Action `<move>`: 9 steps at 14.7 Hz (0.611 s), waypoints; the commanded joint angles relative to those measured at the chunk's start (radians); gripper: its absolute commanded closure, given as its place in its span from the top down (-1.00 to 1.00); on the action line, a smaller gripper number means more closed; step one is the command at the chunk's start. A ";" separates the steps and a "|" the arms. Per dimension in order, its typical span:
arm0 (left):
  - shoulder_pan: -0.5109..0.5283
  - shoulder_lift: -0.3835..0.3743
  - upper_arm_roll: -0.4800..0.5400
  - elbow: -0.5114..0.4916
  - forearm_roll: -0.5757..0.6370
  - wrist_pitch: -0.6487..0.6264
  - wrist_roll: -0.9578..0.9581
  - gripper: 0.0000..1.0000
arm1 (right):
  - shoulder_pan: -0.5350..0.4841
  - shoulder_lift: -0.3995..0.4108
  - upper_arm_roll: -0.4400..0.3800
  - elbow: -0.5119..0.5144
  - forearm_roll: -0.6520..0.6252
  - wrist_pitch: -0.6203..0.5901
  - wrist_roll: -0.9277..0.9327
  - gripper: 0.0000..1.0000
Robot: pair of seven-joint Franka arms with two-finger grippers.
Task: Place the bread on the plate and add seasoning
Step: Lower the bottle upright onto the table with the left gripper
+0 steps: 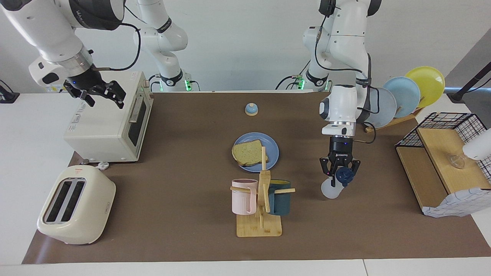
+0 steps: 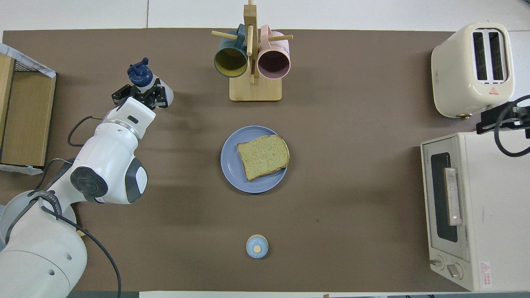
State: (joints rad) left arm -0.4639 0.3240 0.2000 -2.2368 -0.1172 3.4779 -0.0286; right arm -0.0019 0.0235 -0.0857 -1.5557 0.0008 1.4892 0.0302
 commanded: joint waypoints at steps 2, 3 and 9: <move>-0.013 0.032 0.010 -0.003 -0.015 0.029 0.007 -1.00 | -0.010 -0.017 0.003 -0.021 0.021 0.000 -0.016 1.00; -0.013 0.035 0.010 -0.001 -0.012 0.029 0.007 -1.00 | -0.018 -0.017 0.003 -0.021 0.021 -0.001 -0.016 1.00; -0.012 0.050 0.010 0.000 -0.007 0.029 0.007 -1.00 | -0.006 -0.017 0.003 -0.021 0.021 -0.001 -0.016 1.00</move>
State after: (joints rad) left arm -0.4643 0.3640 0.2001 -2.2369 -0.1172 3.4800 -0.0283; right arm -0.0030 0.0235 -0.0852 -1.5564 0.0009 1.4892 0.0302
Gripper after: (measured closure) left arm 0.648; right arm 0.000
